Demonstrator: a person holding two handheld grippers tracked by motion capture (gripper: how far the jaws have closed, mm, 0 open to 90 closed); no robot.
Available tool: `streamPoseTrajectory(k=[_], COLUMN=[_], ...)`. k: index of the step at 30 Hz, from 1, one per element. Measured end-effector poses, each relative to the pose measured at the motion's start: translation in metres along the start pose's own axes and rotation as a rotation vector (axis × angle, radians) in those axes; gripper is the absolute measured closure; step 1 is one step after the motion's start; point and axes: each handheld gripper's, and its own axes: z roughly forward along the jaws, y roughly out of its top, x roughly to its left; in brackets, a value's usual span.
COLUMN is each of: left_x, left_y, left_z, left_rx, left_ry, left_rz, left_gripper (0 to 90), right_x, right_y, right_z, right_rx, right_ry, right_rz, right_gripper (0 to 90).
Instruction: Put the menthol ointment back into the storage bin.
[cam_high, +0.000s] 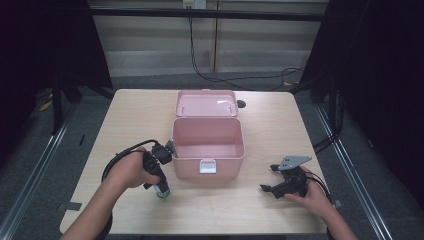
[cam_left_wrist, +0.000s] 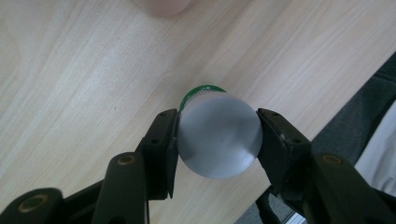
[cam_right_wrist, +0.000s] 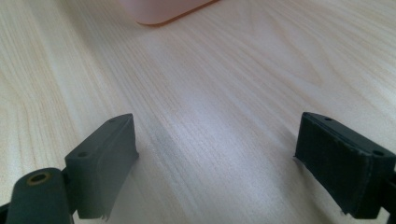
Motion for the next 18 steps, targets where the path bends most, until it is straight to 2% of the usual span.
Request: streamPoseTrajectory(k=[11,18], left_x=[-0.001,-0.003], left_y=[0.005,0.014], left_z=[-0.036,-0.059], left_rx=[-0.006,0.002], left_ry=[-0.007,-0.017], left_rz=[-0.022,-0.057], left_gripper=[50.3,50.4], right_x=[-0.001,0.000], right_y=[0.000,0.000], right_z=[0.000,0.000], right_rx=[-0.005,-0.001], right_ry=[0.003,-0.002], right_rz=[0.002,-0.002], right_gripper=[11.8,11.8])
